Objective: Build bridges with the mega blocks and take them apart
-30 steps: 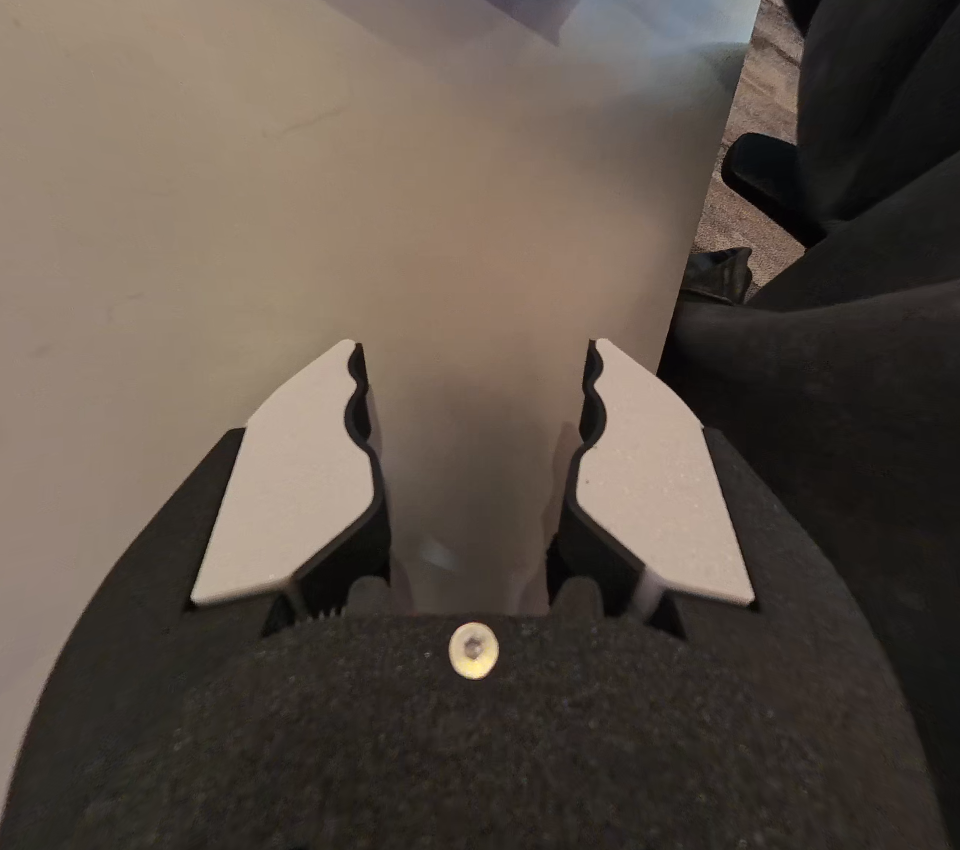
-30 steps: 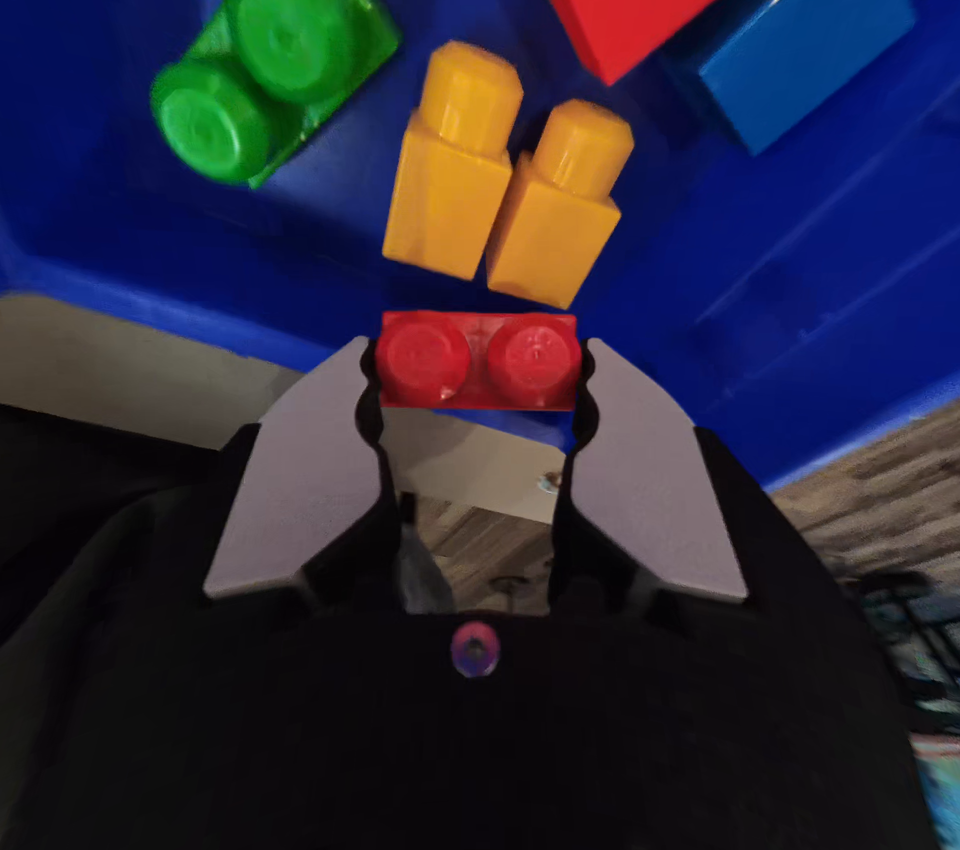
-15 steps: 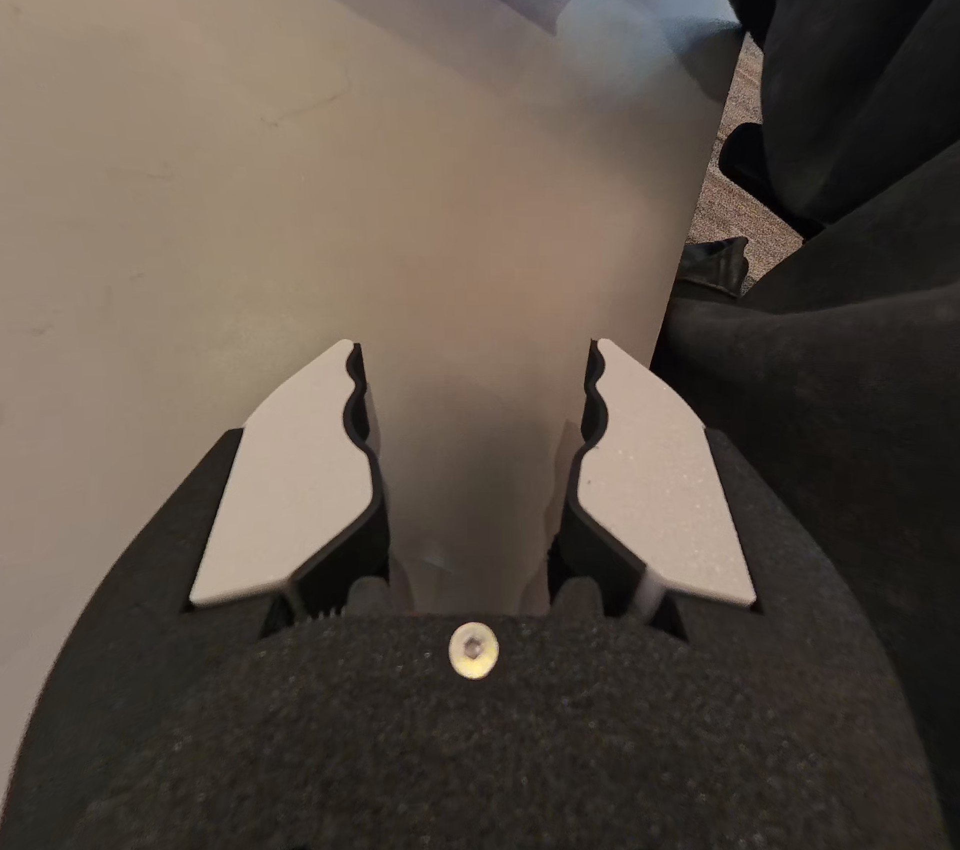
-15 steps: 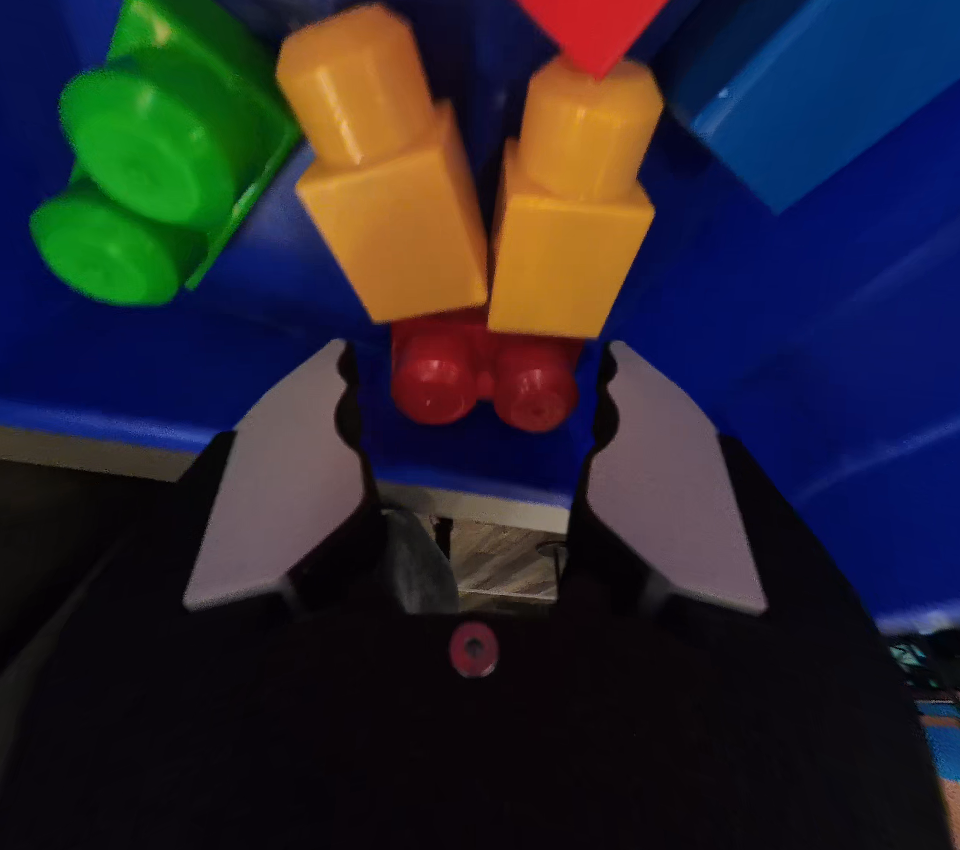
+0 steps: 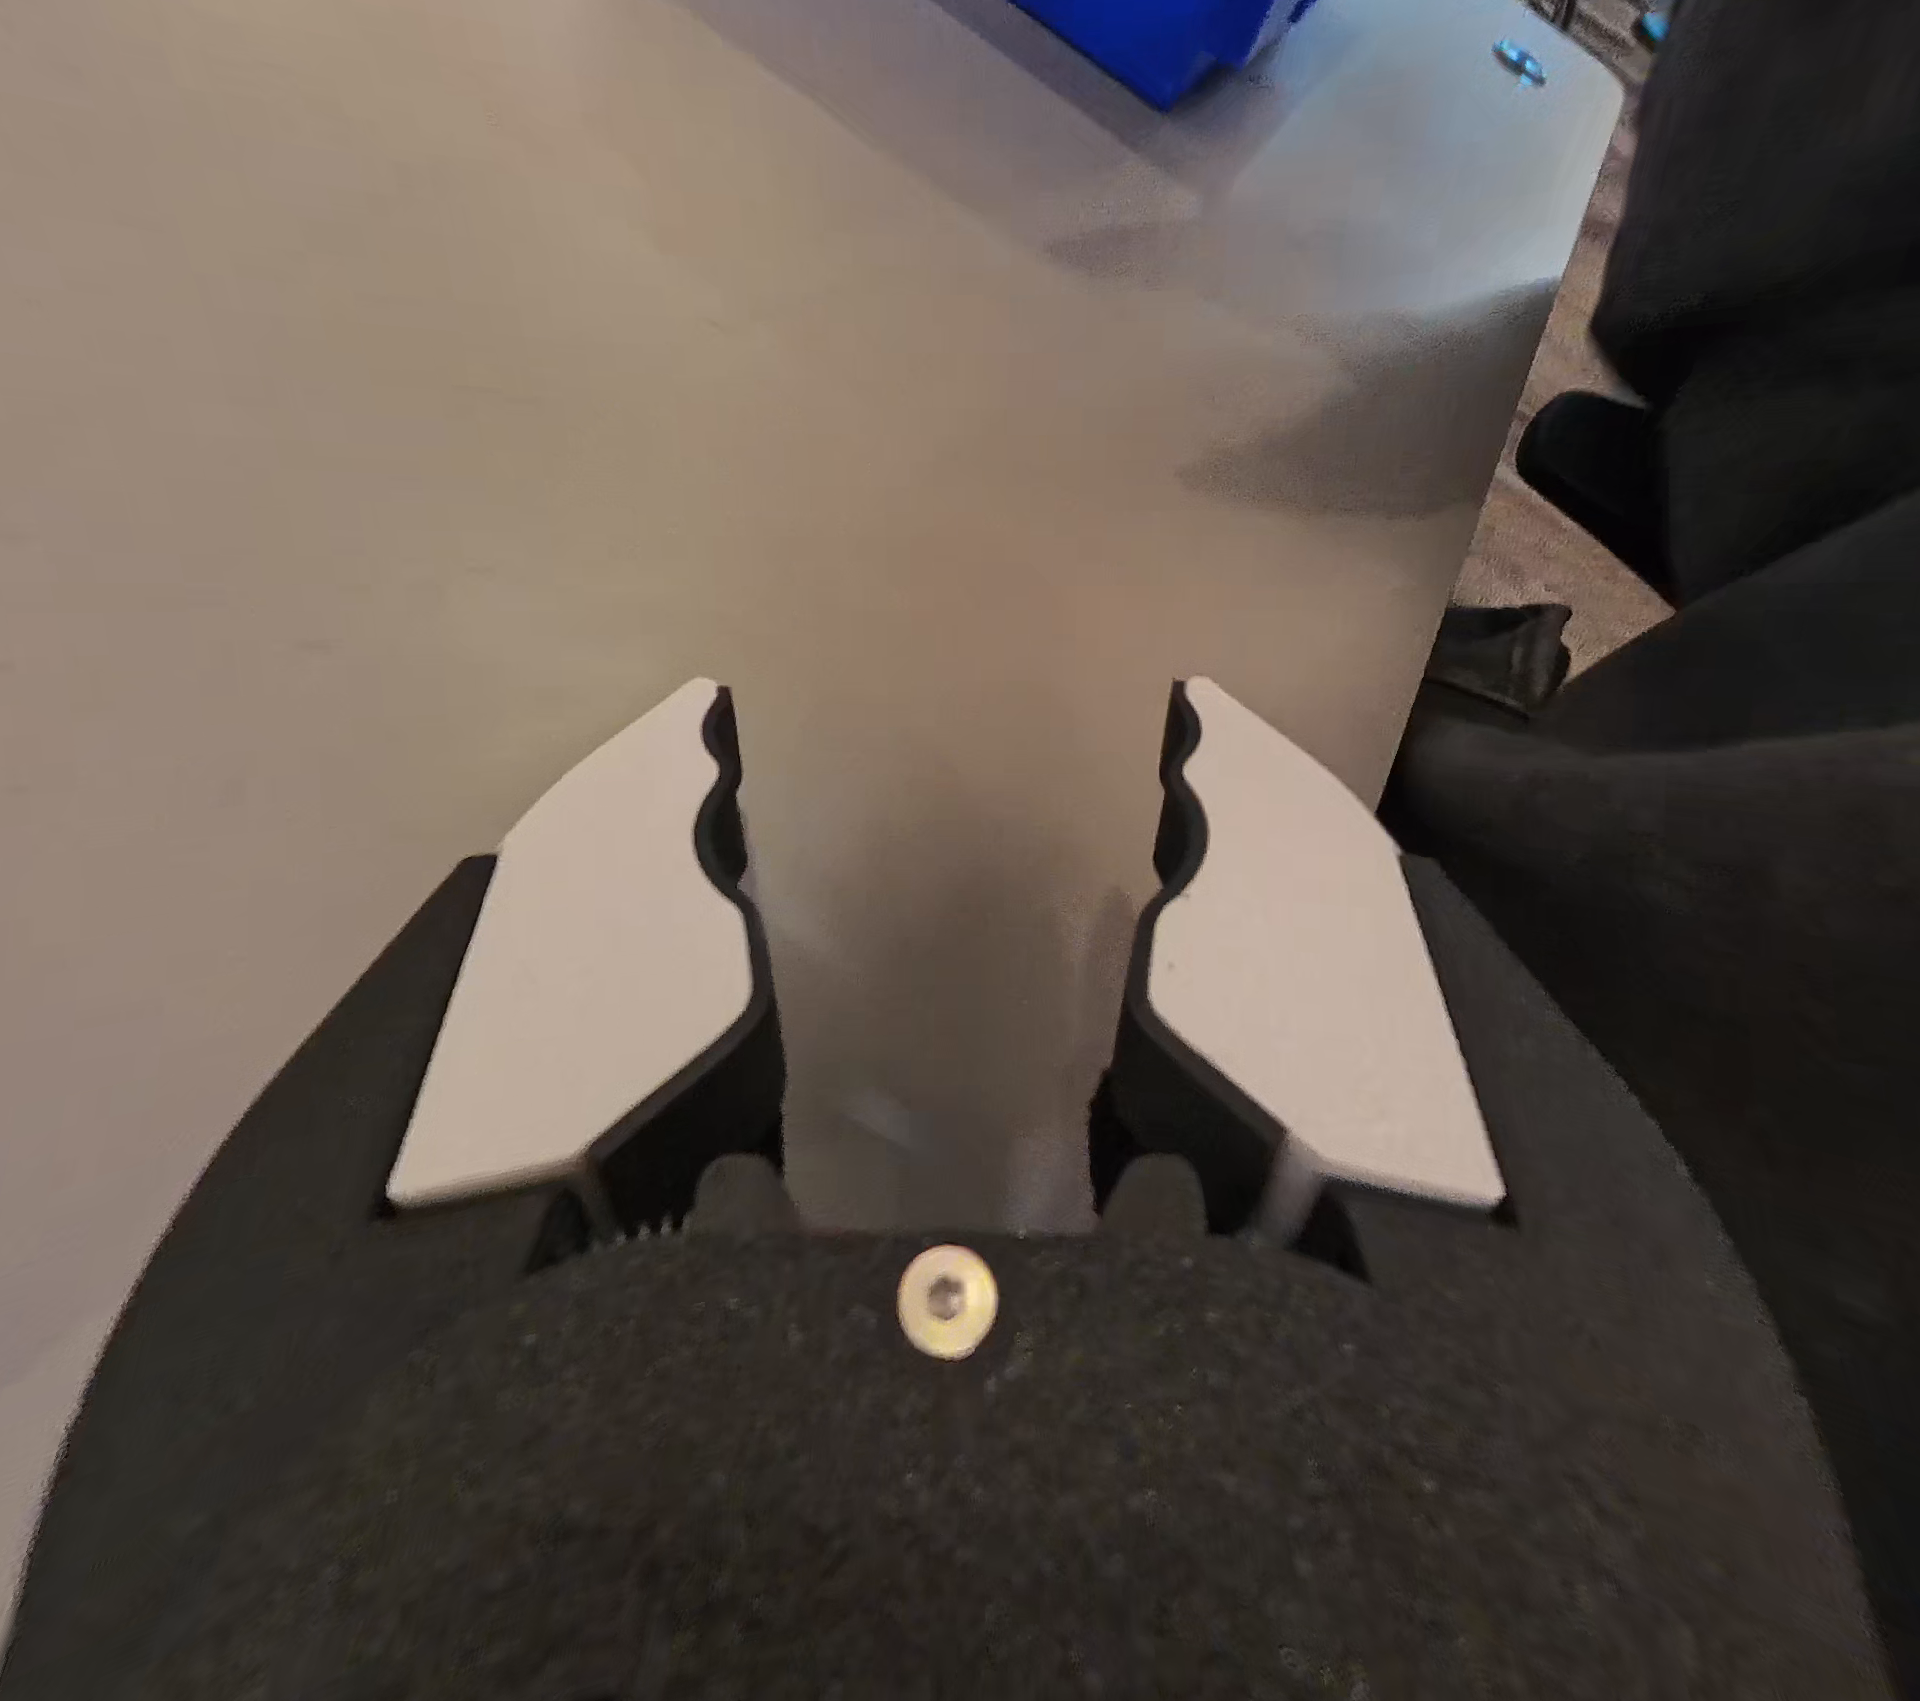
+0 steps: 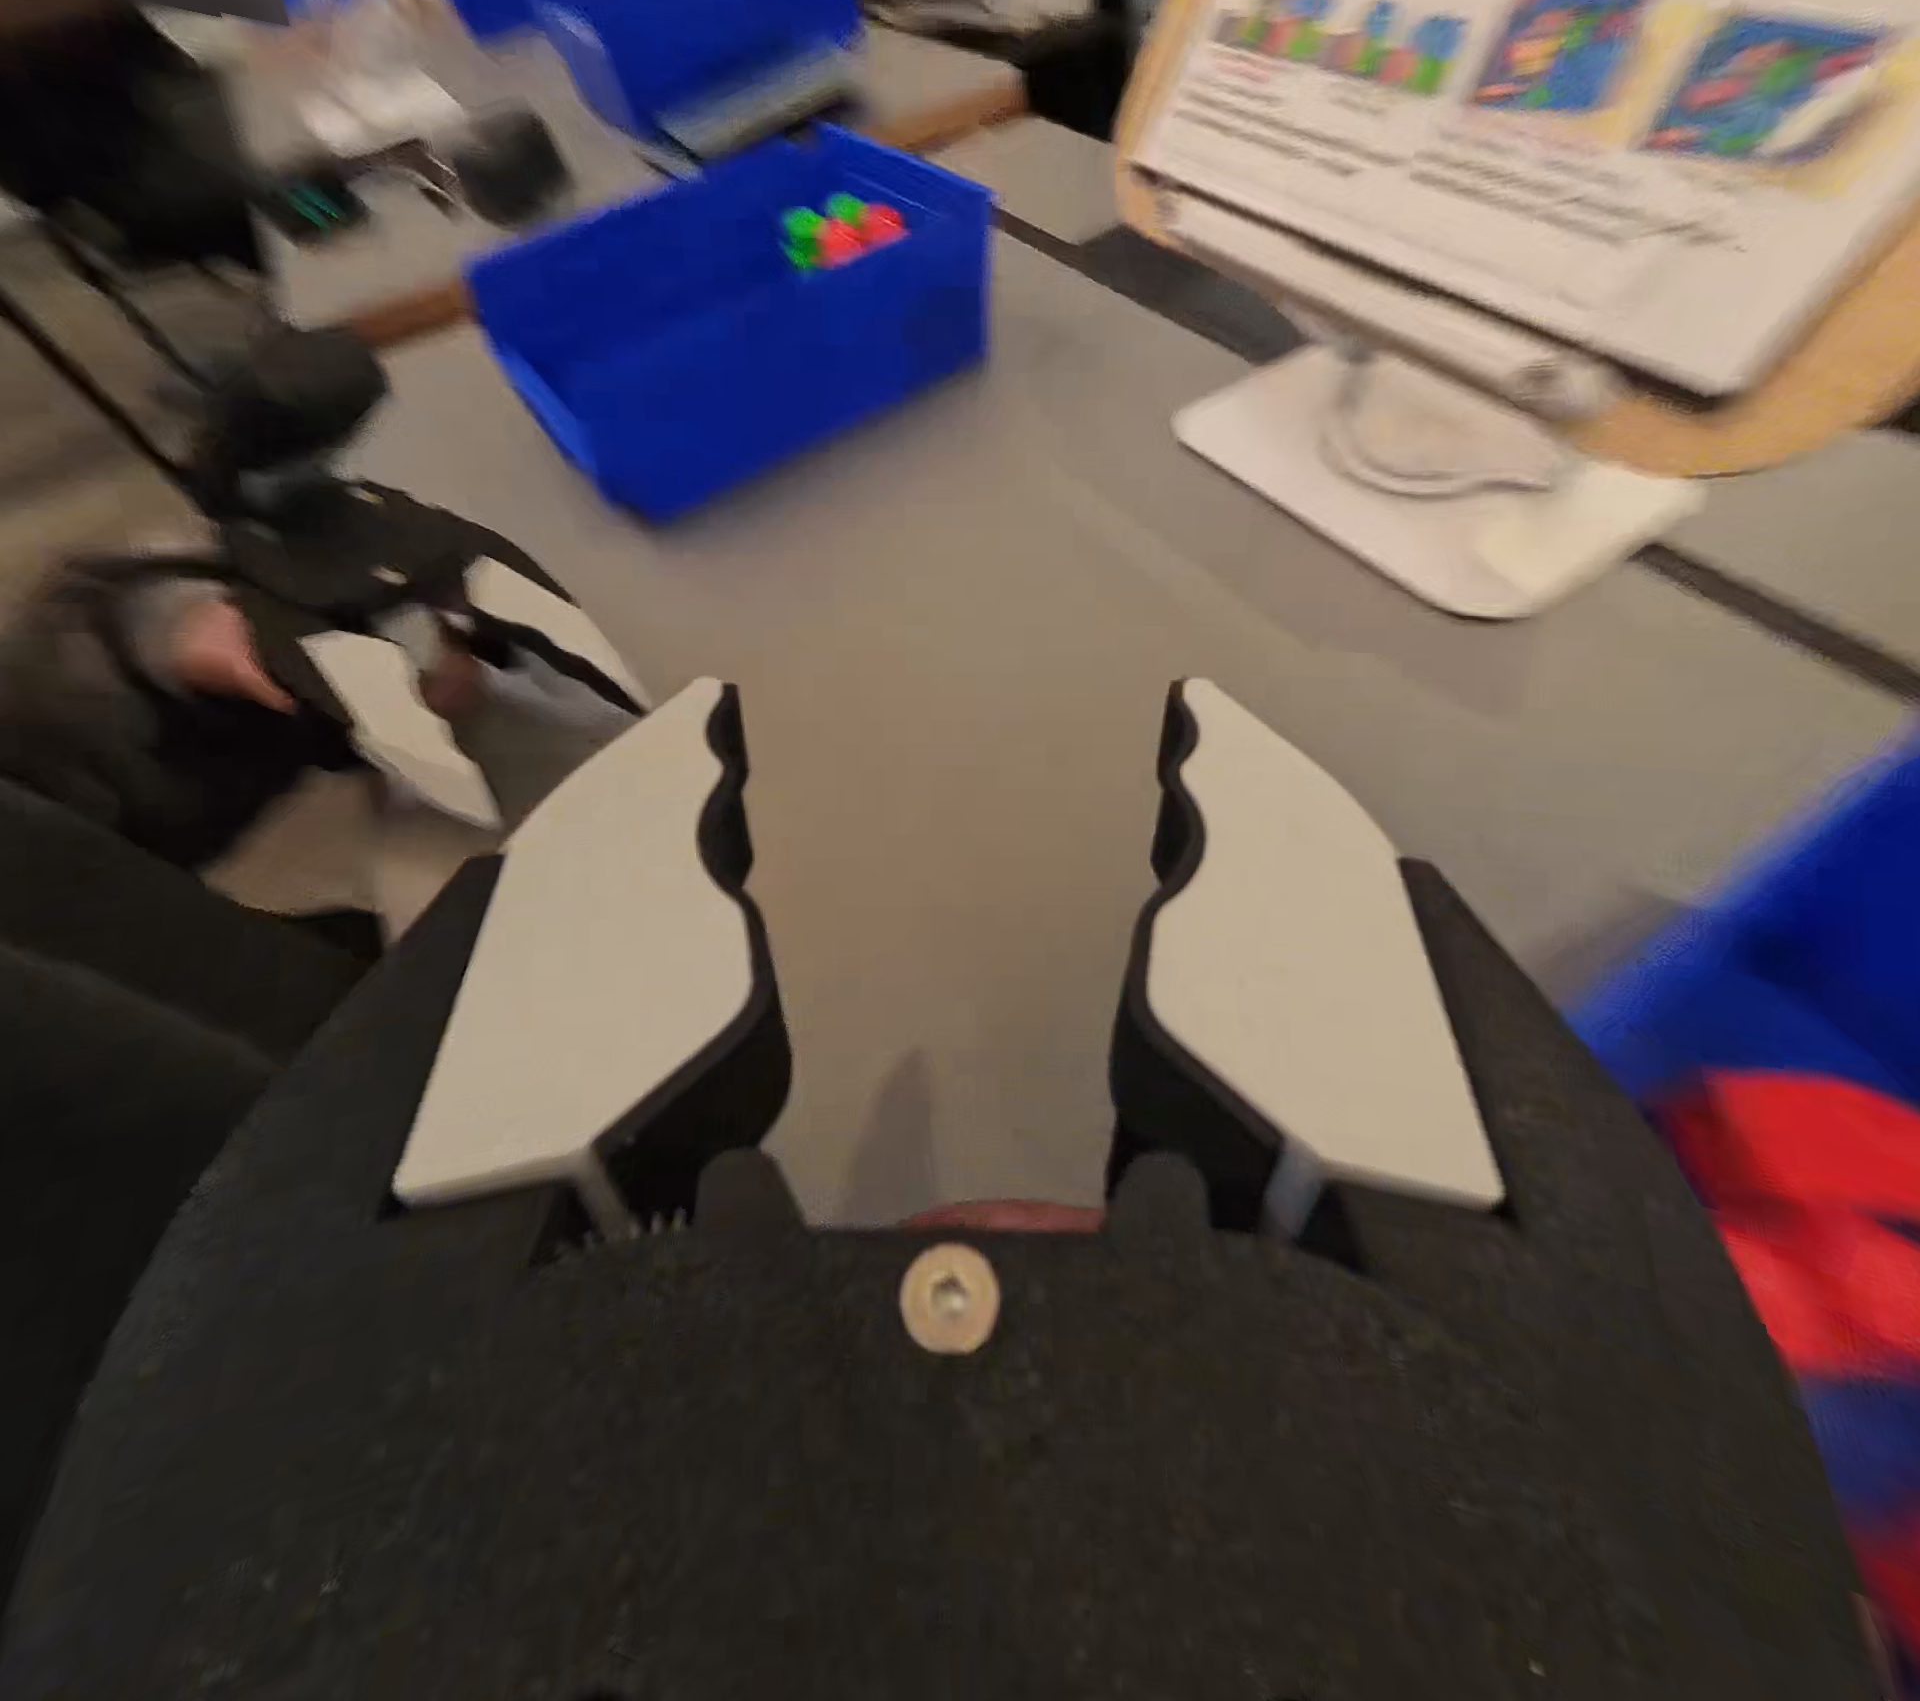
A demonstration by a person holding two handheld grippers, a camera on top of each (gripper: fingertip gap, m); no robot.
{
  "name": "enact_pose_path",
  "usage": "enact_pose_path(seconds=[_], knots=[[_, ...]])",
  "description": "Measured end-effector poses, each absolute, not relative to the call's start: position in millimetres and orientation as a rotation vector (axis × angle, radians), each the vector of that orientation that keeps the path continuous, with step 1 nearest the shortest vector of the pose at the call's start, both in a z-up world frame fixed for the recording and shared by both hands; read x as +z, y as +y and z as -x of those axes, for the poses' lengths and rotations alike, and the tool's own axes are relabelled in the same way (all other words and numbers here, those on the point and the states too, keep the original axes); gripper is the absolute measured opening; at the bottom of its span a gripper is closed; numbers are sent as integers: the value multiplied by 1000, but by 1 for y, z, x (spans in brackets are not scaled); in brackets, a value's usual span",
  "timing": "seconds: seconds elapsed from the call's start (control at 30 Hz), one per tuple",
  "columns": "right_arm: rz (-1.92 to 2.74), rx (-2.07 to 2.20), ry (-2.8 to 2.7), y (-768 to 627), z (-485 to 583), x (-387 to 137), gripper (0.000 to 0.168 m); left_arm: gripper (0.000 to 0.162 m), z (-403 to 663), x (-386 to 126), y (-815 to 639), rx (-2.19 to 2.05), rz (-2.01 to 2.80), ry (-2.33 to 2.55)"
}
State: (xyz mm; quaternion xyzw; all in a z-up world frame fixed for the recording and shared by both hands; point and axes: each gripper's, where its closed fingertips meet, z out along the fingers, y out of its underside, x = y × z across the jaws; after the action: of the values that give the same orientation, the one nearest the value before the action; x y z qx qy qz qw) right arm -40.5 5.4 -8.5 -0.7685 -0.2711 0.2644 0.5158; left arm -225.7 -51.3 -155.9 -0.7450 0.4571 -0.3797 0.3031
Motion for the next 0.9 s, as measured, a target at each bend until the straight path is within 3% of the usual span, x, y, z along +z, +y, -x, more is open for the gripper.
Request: enact_pose_path(seconds=[0.07,0.27,0.43,0.7,0.8,0.9], knots=[[1839,817,-626,8,77,-37,81,76,228,-153,-47,-1016,1990,1172],[1780,1008,-663,1,155,-102,71,76,237,-152,-44,-940,2023,1184],[1744,1106,-637,-4,156,-103,68,75,274,-139,-26,-672,2037,1331],[1718,1228,-595,-13,145,-106,66,75,389,-44,133,79,1907,1626],[1708,1324,-581,-15,149,-105,67,78,430,-39,205,299,1877,1780],[1688,1358,-561,-14,147,-102,67,78,457,-57,254,257,1964,1881]])
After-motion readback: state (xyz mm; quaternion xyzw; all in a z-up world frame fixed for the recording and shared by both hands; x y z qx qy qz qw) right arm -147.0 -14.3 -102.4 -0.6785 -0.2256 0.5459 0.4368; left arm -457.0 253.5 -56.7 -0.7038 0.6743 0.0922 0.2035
